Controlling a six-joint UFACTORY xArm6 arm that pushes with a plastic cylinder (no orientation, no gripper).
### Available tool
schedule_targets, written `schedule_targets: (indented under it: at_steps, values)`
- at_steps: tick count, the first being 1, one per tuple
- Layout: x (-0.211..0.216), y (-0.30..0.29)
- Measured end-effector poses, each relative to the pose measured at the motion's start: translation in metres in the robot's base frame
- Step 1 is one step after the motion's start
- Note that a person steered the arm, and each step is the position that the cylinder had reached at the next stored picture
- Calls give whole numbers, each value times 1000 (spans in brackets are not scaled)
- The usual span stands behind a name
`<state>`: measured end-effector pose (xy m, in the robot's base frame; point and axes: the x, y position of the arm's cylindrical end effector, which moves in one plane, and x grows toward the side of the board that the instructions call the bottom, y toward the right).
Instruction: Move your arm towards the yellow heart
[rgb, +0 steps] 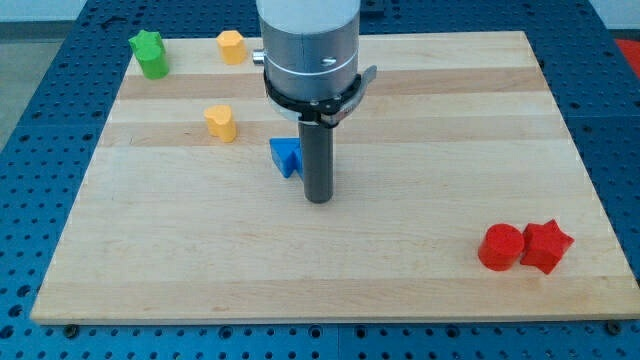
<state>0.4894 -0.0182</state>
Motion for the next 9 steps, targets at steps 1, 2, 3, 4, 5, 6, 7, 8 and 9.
schedule_targets:
  at_steps: [1, 2, 3, 4, 5, 6, 7, 8, 9]
  values:
    - [13, 0]
    - [13, 0]
    - [13, 0]
    - [13, -1]
    - [13, -3]
    - [25, -39]
    - [28, -95]
    - [25, -157]
    - [4, -179]
